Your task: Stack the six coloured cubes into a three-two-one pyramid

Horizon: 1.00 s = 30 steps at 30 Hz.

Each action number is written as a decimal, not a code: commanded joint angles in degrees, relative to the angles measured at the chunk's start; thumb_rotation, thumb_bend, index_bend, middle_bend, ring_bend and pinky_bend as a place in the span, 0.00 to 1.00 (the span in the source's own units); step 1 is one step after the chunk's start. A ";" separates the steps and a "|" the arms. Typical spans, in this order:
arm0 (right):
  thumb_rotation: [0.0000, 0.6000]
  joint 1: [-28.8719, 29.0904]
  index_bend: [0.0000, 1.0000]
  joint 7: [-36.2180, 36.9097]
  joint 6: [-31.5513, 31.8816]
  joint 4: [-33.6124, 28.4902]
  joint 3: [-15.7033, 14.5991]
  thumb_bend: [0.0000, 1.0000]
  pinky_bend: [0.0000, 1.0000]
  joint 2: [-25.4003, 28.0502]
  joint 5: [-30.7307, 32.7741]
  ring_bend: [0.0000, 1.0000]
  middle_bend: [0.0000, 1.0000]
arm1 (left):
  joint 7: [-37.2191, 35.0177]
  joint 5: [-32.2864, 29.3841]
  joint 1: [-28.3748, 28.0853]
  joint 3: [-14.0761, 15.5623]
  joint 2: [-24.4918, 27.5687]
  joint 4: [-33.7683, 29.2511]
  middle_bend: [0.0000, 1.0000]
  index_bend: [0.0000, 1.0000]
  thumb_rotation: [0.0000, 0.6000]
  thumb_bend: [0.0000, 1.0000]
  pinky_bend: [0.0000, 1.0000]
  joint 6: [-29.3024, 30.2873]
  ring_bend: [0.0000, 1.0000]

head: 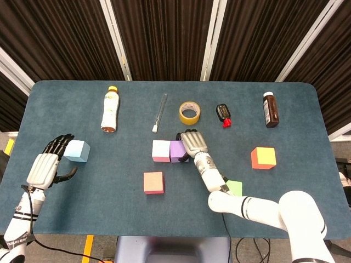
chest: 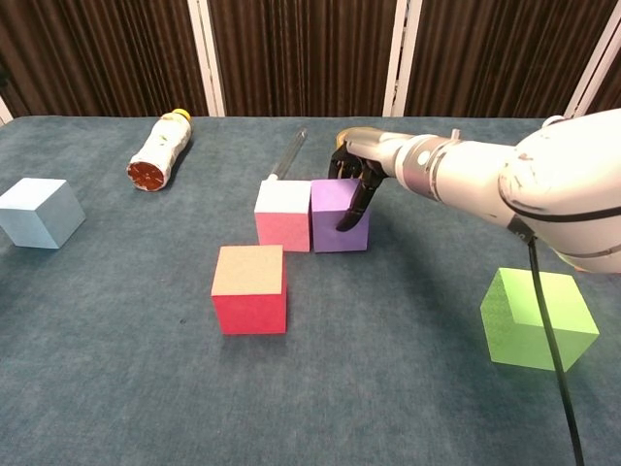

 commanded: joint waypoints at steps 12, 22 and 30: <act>1.00 0.27 0.49 -0.03 0.89 0.32 0.14 0.24 0.30 -0.20 0.78 0.30 0.47 | -1.41 0.62 0.09 -0.23 -0.18 1.29 0.04 0.05 1.00 0.34 0.11 -0.23 0.00; 1.00 0.85 0.49 0.09 0.24 1.59 0.33 0.24 0.30 -0.96 1.09 0.30 0.47 | -1.44 0.66 0.14 -0.36 -0.20 1.33 0.04 0.05 1.00 0.34 0.12 -0.43 0.00; 1.00 1.05 0.48 -0.01 0.19 2.52 0.14 0.25 0.30 -1.81 1.33 0.30 0.47 | -1.82 0.66 -0.05 -0.47 -0.42 1.70 0.04 0.05 1.00 0.34 0.12 -0.95 0.00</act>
